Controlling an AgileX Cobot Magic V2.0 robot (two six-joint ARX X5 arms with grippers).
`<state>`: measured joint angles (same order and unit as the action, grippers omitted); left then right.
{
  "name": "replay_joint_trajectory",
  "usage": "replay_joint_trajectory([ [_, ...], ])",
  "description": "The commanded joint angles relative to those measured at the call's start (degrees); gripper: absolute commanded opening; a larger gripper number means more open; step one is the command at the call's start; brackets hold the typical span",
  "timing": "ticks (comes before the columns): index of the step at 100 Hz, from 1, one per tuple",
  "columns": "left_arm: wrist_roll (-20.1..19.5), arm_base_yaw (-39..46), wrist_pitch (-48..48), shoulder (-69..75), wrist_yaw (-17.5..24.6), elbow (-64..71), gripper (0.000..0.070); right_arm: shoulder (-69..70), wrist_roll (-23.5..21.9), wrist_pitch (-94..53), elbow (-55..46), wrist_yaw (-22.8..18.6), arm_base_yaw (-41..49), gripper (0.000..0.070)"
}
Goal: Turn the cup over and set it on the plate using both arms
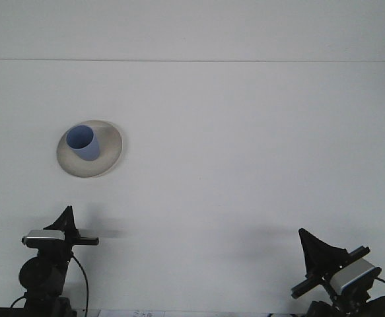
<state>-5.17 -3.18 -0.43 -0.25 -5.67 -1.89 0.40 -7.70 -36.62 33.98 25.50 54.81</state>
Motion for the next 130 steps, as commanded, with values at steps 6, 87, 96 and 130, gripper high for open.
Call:
replay_joint_trajectory([
  [6,0.3,0.0,0.7,0.1,0.0,1.1,0.0016,0.0,0.0,0.6,0.4,0.0,0.6,0.0004],
  [87,0.3,0.0,0.7,0.1,0.0,1.1,0.0016,0.0,10.0,25.1,-19.8,-25.4,-43.3,0.0004],
  [96,0.3,0.0,0.7,0.1,0.0,1.1,0.0016,0.0,8.5,31.0,-25.3,-30.6,-49.5,0.0004],
  [130,0.3,0.0,0.7,0.1,0.0,1.1,0.0016,-0.3,5.8,33.0,-33.2,-28.2,-54.9,0.0004],
])
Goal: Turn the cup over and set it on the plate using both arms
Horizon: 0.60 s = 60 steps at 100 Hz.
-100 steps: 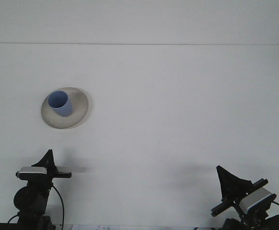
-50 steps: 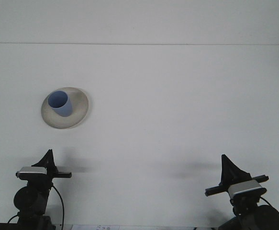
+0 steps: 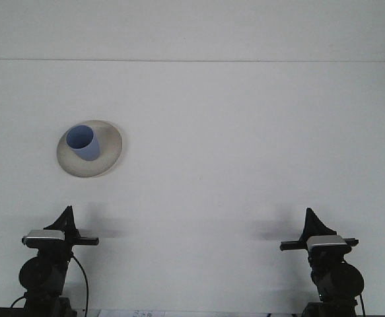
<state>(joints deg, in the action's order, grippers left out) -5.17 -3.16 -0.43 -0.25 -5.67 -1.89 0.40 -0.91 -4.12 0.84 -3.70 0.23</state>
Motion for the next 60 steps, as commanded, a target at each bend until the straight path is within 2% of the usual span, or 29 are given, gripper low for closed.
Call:
replay_joint_trajectory([
  [1,0.3,0.0,0.7,0.1,0.0,1.1,0.0016,-0.3,-1.0,0.5,-0.1,1.0,-0.3,0.0004],
  [60,0.3,0.0,0.7,0.1,0.0,1.1,0.0016,-0.3,-1.2,1.5,-0.1,0.7,-0.6,0.0004],
])
